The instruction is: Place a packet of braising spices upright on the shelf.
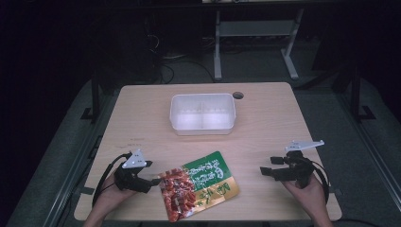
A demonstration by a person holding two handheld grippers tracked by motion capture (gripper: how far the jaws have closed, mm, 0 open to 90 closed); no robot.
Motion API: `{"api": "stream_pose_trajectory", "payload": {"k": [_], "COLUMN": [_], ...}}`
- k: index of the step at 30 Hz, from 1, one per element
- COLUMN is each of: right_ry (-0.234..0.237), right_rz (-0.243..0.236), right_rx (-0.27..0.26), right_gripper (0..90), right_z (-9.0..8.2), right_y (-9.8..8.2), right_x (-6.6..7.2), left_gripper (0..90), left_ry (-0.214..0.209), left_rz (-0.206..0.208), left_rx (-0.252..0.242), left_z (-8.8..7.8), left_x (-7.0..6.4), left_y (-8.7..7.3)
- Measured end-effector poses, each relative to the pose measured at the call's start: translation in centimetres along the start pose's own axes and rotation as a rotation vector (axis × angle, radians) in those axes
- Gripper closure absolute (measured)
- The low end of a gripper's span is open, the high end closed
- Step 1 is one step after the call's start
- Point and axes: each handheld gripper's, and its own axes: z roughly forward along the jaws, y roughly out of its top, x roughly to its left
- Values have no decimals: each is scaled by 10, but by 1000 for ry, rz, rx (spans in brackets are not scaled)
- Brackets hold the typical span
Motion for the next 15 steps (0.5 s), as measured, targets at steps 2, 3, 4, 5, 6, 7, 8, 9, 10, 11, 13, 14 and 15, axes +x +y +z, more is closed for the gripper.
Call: {"api": "stream_pose_trajectory", "payload": {"k": [2,3,4,5,6,7,8,9,10,11,13,14,15], "right_ry": [6,8,10,12,17,22,26,34,43,46,51,51,53], "right_rz": [-2,0,1,-1,-1,-4,-7,-4,-4,-9,-11,-14,-19], "right_rx": [-4,-5,-5,-4,-3,-1,-2,-2,-4,-5,-2,-2,-1], "right_gripper": [277,268,259,257,255,252,247,246,246,246,246,246,246], "right_z": [1,2,2,3,4,6,7,8,9,9,11,12,14], "right_y": [1,2,3,4,4,5,6,7,8,10,13,15,18], "right_x": [1,1,2,3,4,6,7,9,10,11,15,17,18], "left_gripper": [245,247,248,249,249,249,251,251,252,252,256,268,273], "left_ry": [-6,-9,-14,-16,-18,-22,-27,-30,-33,-36,-46,-49,-50], "left_rz": [4,8,11,13,19,23,28,32,36,41,47,47,53], "left_rx": [-1,-1,-2,-4,-3,-3,-3,-1,1,3,8,8,10], "left_z": [1,2,3,3,4,5,6,7,8,9,11,12,12], "left_x": [-2,-3,-5,-6,-7,-9,-10,-12,-13,-15,-17,-18,-19], "left_y": [2,2,3,4,5,6,7,8,9,10,11,11,12]}}
